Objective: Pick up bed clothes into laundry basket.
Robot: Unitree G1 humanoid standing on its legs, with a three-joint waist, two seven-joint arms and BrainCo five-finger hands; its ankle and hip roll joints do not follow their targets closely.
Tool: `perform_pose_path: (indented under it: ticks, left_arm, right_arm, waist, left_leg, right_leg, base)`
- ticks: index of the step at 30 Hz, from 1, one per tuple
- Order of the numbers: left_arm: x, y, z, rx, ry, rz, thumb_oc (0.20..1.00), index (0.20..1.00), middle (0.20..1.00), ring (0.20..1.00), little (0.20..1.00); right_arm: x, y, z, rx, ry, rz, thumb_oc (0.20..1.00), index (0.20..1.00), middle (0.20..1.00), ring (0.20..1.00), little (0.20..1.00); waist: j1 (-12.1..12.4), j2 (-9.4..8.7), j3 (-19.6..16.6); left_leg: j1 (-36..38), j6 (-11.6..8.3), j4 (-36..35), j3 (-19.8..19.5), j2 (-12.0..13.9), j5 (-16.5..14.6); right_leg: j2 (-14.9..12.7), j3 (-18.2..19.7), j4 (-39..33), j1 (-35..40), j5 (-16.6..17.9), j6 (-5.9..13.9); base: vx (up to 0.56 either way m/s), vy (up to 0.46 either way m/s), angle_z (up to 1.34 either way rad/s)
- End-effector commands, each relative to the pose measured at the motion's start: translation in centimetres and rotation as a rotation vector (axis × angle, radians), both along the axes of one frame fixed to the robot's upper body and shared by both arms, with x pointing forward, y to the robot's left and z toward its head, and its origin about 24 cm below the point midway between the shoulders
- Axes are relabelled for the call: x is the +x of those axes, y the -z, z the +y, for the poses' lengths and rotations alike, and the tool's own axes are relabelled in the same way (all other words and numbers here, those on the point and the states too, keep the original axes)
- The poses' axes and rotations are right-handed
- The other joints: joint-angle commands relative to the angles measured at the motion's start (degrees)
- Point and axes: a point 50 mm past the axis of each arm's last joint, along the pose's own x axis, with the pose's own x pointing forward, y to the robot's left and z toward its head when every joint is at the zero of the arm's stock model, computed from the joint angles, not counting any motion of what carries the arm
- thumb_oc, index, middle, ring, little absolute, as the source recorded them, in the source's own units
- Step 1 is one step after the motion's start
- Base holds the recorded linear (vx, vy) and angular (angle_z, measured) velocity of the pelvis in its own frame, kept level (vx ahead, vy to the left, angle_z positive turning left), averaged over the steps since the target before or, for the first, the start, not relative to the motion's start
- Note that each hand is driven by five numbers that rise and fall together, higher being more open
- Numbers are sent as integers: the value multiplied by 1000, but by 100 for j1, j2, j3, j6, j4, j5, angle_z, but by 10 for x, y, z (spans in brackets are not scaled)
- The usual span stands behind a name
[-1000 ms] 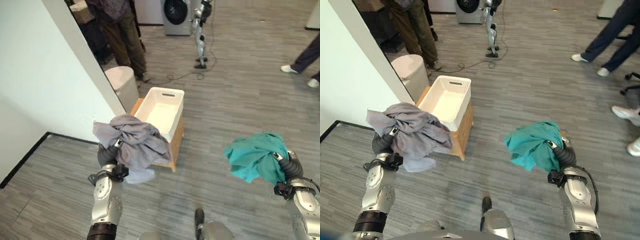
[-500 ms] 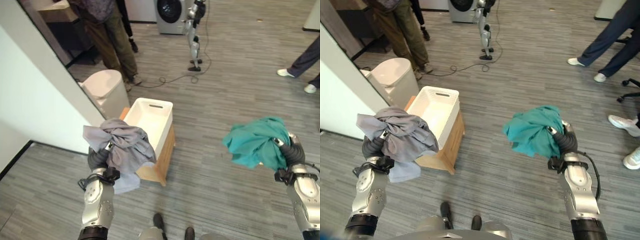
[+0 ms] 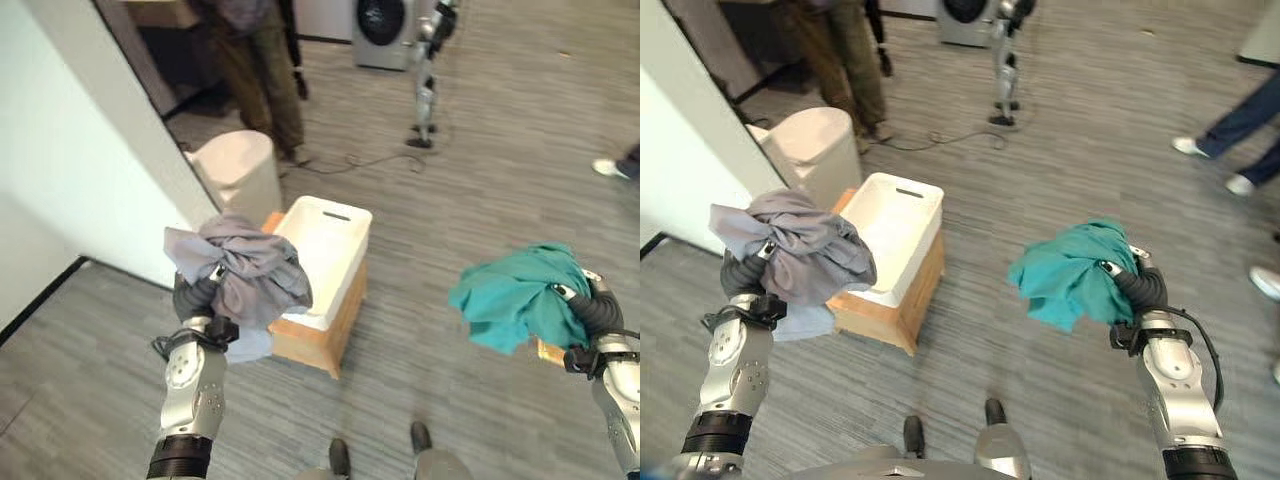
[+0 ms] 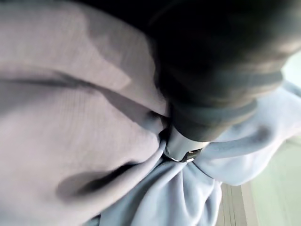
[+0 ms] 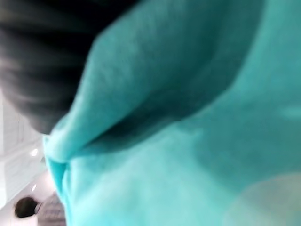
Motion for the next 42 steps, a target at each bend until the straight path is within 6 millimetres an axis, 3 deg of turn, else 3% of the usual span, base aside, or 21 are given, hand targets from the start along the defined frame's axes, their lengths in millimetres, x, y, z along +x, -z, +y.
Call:
perform_pose_path:
  ticks: [1,2,3,4,5,8,11,17,26,29,32,33,34,36,37,38,39,40,42]
  left_arm:
    - [10,-38,4,117,60,-155,200,200,200,200,200]
    - [9,-34,3,114,73,-140,200,200,200,200,200]
    - [6,-28,1,106,95,-111,200,200,200,200,200]
    - [6,-28,1,104,92,-112,200,200,200,200,200]
    - [1,-21,-2,94,130,-84,200,200,200,200,200]
    - [-2,-18,-3,83,136,-77,200,200,200,200,200]
    - [-10,-12,-2,66,154,-54,200,200,200,200,200]
    - [-16,-11,6,74,125,-40,200,200,200,200,200]
    - [-13,-17,7,103,109,-59,200,200,200,200,200]
    - [-8,-17,2,97,121,-61,200,200,200,200,200]
    - [-4,-23,3,124,122,-74,200,200,200,200,200]
    - [-3,-24,5,137,116,-77,200,200,200,200,200]
    - [-2,-25,6,136,117,-81,200,200,200,200,200]
    - [1,-28,6,131,119,-97,200,200,200,200,200]
    - [1,-28,6,131,119,-97,200,200,200,200,200]
    - [4,-29,5,132,120,-101,200,200,200,200,200]
    - [5,-27,4,129,127,-95,200,200,200,200,200]
    - [7,-25,1,117,133,-94,200,200,200,200,200]
    - [9,-26,-6,62,162,-124,200,200,200,200,200]
  right_arm:
    - [17,-56,-18,-154,41,-197,200,200,200,200,200]
    - [20,-64,-23,-191,46,-200,200,200,200,200,200]
    - [29,-84,-27,-280,22,-204,200,200,200,200,200]
    - [31,-85,-26,-281,18,-206,200,200,200,200,200]
    - [50,-104,-34,-385,5,-153,200,200,200,200,200]
    - [60,-111,-31,-411,-21,-141,200,200,200,200,200]
    - [93,-143,-22,-552,-35,-105,200,200,200,200,200]
    - [109,-172,-1,-609,-56,-179,200,200,200,200,200]
    - [113,-179,17,-598,-99,-232,200,200,200,200,200]
    - [110,-174,19,-588,-117,-238,200,200,200,200,200]
    - [109,-176,24,-593,-138,-258,200,200,200,200,200]
    - [108,-172,26,-594,-156,-247,200,200,200,200,200]
    - [108,-169,26,-602,-168,-230,200,200,200,200,200]
    - [107,-169,26,-604,-180,-227,200,200,200,200,200]
    - [107,-169,26,-603,-179,-228,200,200,200,200,200]
    - [100,-166,20,-597,-175,-223,200,200,200,200,200]
    - [98,-162,20,-588,-186,-212,200,200,200,200,200]
    - [97,-157,17,-575,-180,-205,200,200,200,200,200]
    - [93,-163,16,-558,-177,-238,200,200,200,200,200]
  waist:
    - [79,-307,-340]
    - [112,-322,-357]
    - [239,-356,-374]
    - [206,-344,-363]
    - [417,-400,-332]
    - [451,-409,-305]
    - [718,-472,-224]
    - [846,-448,-134]
    - [886,-431,-90]
    - [806,-347,-18]
    - [765,-202,203]
    - [655,-118,256]
    - [595,-92,274]
    - [521,-138,356]
    - [516,-128,362]
    - [428,-250,336]
    - [424,-322,305]
    - [417,-385,293]
    - [520,-444,326]
  left_leg:
    - [199,-353,243,353,154,-167]
    - [200,-364,226,313,161,-155]
    - [189,-393,186,266,185,-111]
    - [196,-394,181,253,185,-108]
    - [156,-425,136,168,192,-61]
    - [143,-438,131,142,196,-46]
    - [25,-482,115,74,216,7]
    - [-168,-488,125,-49,200,28]
    - [-203,-381,213,-32,87,-146]
    - [-161,-231,266,-83,18,-263]
    - [-4,-74,250,1,-27,-324]
    - [147,-88,179,-15,5,-318]
    - [228,-107,128,-49,29,-321]
    - [268,-111,145,-82,-49,-350]
    - [275,-116,149,-90,-36,-360]
    - [242,-170,391,-148,-110,-534]
    - [214,-225,682,-130,-107,-628]
    - [34,-331,1146,-91,-46,-551]
    - [-328,-560,2097,-14,54,-387]
  right_leg:
    - [-267,-341,484,-91,-403,146]
    - [-254,-408,422,-15,-415,138]
    - [-254,-540,350,86,-422,125]
    - [-253,-554,339,103,-419,125]
    - [-240,-667,266,171,-406,109]
    - [-236,-718,242,186,-394,104]
    - [-225,-815,188,139,-345,100]
    - [-233,-893,148,57,-317,99]
    - [-358,-892,344,12,-349,188]
    - [-460,-716,1229,-402,-423,271]
    - [-573,-570,2576,-1170,29,438]
    - [-302,-419,2800,-1488,-55,424]
    - [-8,-344,2718,-1643,-310,332]
    - [319,-373,2348,-1815,-420,190]
    - [329,-385,2331,-1795,-419,185]
    - [302,-658,1720,-1416,-492,-43]
    - [317,-655,1423,-1121,-533,-128]
    - [409,-489,1287,-916,-560,-207]
    - [337,-689,1073,-536,-585,-310]
  base:
    - [68,-55,50]
    - [70,-59,58]
    - [69,-59,49]
    - [63,-67,25]
    - [20,-32,13]
    - [12,-25,13]
    - [10,-12,9]
    - [21,9,14]
    - [28,40,8]
    - [-21,128,-7]
    - [-37,154,-22]
    - [83,96,-47]
    - [132,39,-26]
    - [80,-29,-9]
    - [105,-106,-6]
    - [134,-161,-1]
    - [183,-260,33]
    - [143,-244,61]
    - [119,-192,59]
